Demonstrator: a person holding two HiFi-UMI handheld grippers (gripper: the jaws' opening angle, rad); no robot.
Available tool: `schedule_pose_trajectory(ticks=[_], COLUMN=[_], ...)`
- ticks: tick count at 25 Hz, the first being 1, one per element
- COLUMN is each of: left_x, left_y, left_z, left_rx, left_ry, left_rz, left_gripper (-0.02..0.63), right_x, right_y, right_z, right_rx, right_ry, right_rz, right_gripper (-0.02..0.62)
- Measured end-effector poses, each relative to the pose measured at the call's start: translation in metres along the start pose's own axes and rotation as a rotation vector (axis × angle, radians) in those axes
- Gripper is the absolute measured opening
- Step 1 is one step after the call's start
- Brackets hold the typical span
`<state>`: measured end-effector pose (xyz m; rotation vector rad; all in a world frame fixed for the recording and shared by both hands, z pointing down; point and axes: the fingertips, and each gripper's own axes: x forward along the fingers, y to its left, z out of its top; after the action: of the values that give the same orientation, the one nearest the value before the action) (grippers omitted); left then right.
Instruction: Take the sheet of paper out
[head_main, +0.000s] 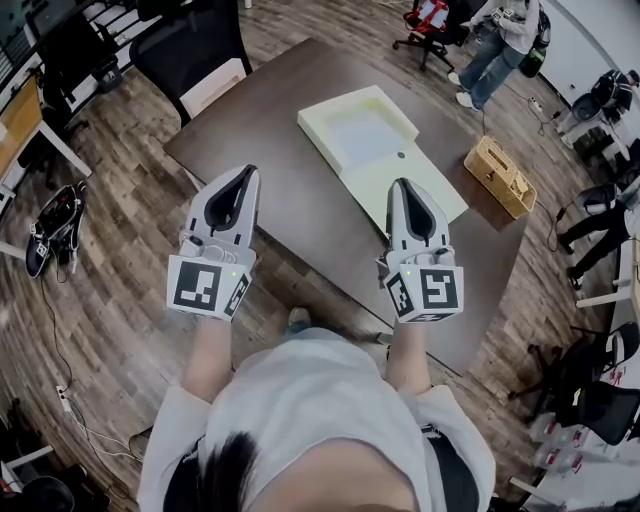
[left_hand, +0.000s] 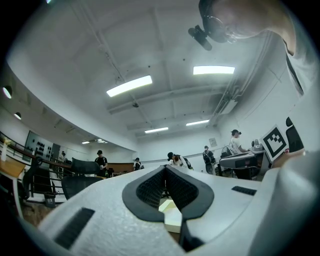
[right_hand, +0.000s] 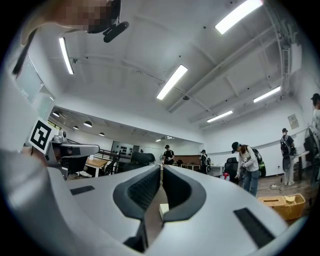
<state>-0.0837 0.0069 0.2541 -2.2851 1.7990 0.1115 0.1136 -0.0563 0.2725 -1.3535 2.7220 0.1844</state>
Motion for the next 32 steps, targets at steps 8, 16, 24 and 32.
schedule_pose_trajectory(ticks=[8,16,24,32], left_x=[0.048,0.073,0.124,0.181], left_y=[0.015,0.034,0.059,0.099], left_z=[-0.019,-0.035,-0.05,-0.073], left_rx=[0.003,-0.007,-0.016,-0.034], left_ry=[0.013,0.036,0.035,0.042], left_rz=[0.014,0.014,-0.049,-0.116], left_gripper=[0.008,0.008,0.008,0.008], right_x=[0.054,0.086,0.135,0.194], right_y=[-0.027,-0.039,-0.057,-0.077], right_z=[-0.019,-0.04,-0.055,-0.081], right_rx=[0.023,0.054,0.07,0.115], right_ry=[0.02,0.057,0.086,0.132], right_rz=[0.028,0.022,-0.023,-0.09], right_gripper=[0.021,0.021,0.023,0.023])
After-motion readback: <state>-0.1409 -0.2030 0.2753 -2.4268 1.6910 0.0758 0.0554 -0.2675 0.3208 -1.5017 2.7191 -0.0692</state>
